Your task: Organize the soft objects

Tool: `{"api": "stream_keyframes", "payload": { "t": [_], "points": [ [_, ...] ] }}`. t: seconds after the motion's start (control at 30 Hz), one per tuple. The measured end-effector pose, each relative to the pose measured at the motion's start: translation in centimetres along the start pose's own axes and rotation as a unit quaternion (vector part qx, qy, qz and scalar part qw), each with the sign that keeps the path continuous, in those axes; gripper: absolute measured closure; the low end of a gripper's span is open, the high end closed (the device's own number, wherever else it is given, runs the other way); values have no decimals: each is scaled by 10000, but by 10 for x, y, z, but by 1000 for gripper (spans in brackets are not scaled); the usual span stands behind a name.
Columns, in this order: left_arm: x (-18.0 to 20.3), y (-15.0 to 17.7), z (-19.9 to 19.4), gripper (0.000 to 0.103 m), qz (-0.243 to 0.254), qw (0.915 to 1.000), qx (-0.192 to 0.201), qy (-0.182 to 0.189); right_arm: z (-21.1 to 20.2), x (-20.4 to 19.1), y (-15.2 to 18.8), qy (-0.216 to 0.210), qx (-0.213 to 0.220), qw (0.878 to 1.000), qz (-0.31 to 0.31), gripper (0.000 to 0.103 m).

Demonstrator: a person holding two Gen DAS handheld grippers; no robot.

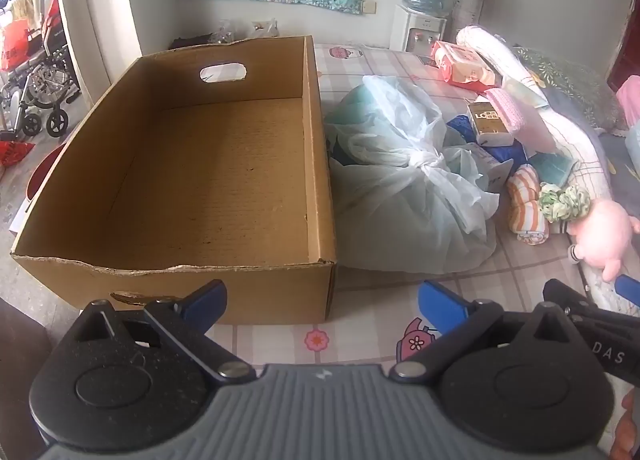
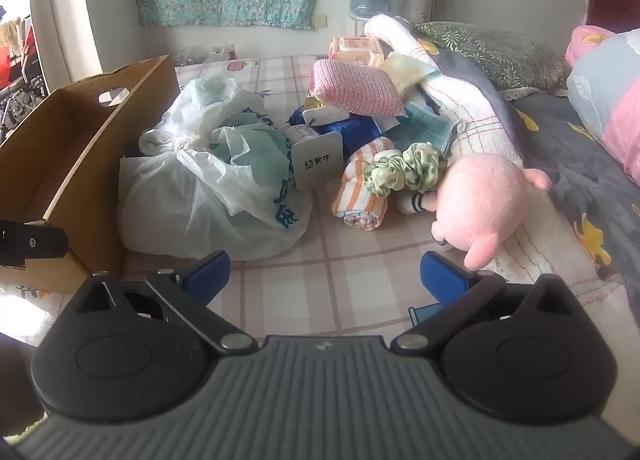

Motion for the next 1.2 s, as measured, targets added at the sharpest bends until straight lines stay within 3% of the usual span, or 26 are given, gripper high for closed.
{"api": "stream_keyframes", "payload": {
  "t": [0.13, 0.3, 1.2],
  "points": [
    [2, 0, 0, 1, 5, 10000, -9, 28, 7, 3, -4, -8, -189, 9998, -15, 1],
    [1, 1, 1, 1, -10, 10000, -14, 60, 2, 5, -7, 16, -41, 10000, -69, 1],
    [4, 0, 11, 1, -20, 9996, -282, 6, 17, -6, -13, -141, -237, 9996, -117, 1]
  ]
}}
Point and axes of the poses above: each gripper's, at about its wrist camera, not at the fingertips, and z roughly the way its jaws point, x to its right, y to its underside, the point moved 1 cm from there along z, roughly the way its jaws point, and after that the axes turned 5 degrees about x, right-handed, at the moved point
